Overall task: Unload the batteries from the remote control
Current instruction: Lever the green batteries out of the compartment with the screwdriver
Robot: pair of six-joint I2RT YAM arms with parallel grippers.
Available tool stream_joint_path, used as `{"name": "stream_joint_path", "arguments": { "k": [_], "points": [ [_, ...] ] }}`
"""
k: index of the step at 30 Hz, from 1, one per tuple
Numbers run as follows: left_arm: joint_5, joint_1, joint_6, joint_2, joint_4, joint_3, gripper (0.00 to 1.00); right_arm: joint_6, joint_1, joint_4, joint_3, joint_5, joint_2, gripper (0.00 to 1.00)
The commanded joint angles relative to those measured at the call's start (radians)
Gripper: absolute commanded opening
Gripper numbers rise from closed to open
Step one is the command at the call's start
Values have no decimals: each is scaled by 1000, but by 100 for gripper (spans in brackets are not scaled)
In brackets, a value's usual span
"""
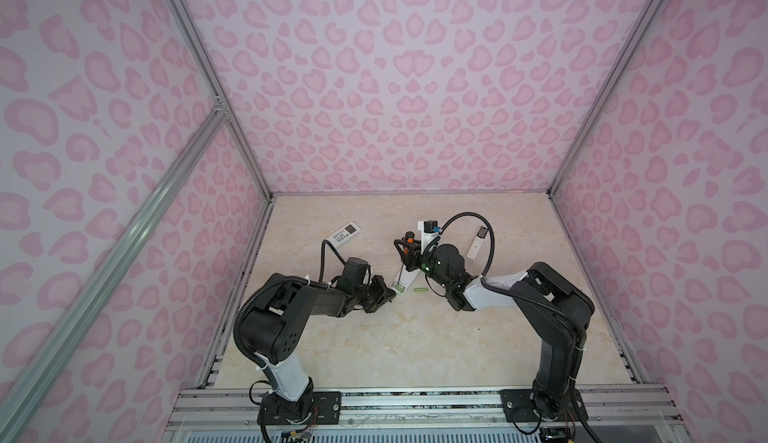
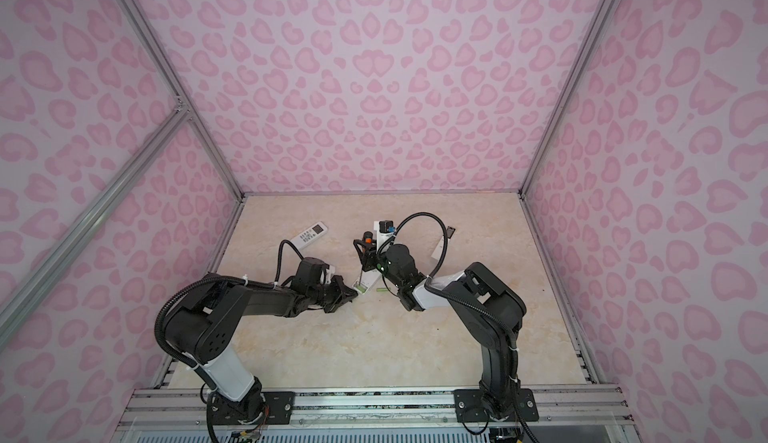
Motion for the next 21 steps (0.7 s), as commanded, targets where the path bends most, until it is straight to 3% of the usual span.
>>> {"name": "stream_joint_path", "arguments": {
  "k": [1, 21],
  "points": [
    [-20, -1, 11, 10, 3, 3, 4, -11, -1, 3, -16, -2, -13, 0],
    [-14, 0, 15, 4, -5, 20, 4, -31, -9, -32, -89, 18, -102, 0]
  ]
}}
